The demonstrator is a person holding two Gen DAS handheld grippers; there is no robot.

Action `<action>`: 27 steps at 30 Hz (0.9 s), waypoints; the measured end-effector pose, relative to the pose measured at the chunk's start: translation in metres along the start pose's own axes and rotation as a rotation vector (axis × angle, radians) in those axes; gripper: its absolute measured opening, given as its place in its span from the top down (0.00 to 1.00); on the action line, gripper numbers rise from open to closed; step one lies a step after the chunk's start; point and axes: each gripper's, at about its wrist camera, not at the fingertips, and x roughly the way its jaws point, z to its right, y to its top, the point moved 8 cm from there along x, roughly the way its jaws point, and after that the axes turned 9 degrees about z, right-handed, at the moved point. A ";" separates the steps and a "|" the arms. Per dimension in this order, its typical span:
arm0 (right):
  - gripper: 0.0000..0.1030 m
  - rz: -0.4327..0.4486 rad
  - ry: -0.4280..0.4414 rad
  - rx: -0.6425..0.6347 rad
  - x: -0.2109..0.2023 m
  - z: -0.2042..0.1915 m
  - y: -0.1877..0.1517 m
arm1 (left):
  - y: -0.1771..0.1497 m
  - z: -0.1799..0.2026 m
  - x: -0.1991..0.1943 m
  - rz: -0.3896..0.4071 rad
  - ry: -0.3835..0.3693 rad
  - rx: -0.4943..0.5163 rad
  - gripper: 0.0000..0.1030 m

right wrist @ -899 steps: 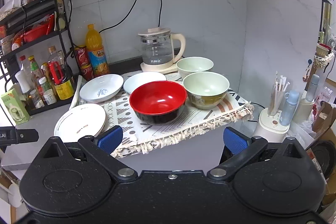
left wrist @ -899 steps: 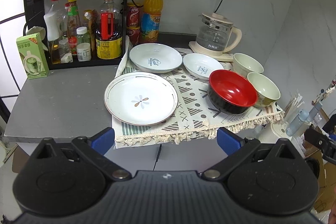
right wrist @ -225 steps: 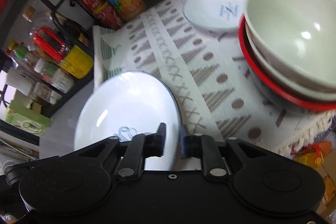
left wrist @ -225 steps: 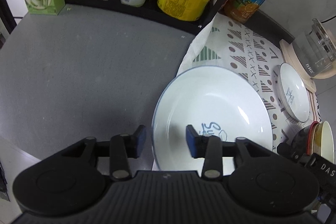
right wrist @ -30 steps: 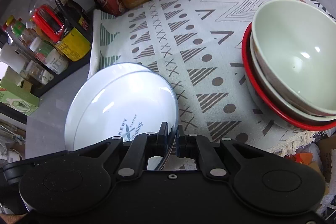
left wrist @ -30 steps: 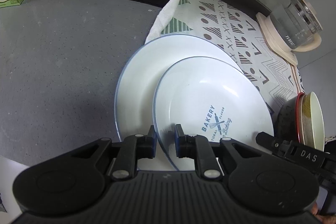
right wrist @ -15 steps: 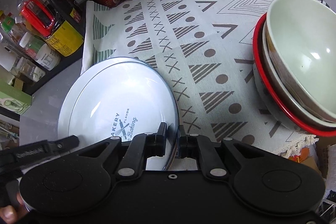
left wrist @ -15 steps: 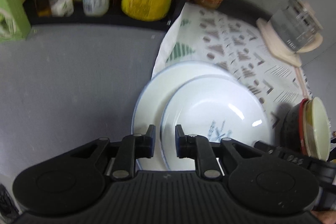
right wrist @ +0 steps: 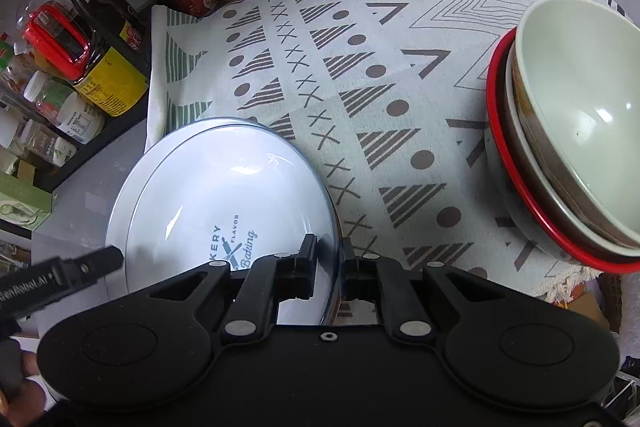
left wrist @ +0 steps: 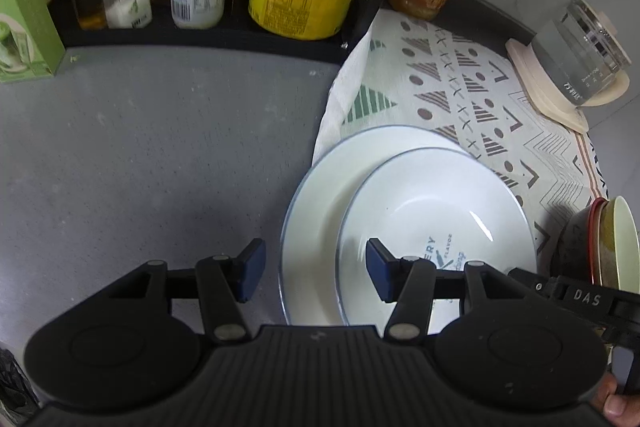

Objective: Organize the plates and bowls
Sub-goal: 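Lower the 'BAKERY' plate onto the 'Sweet' plate and open both grippers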

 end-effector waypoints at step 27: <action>0.75 -0.015 0.002 0.019 0.006 -0.003 -0.001 | -0.004 -0.007 0.010 -0.041 -0.010 -0.002 0.76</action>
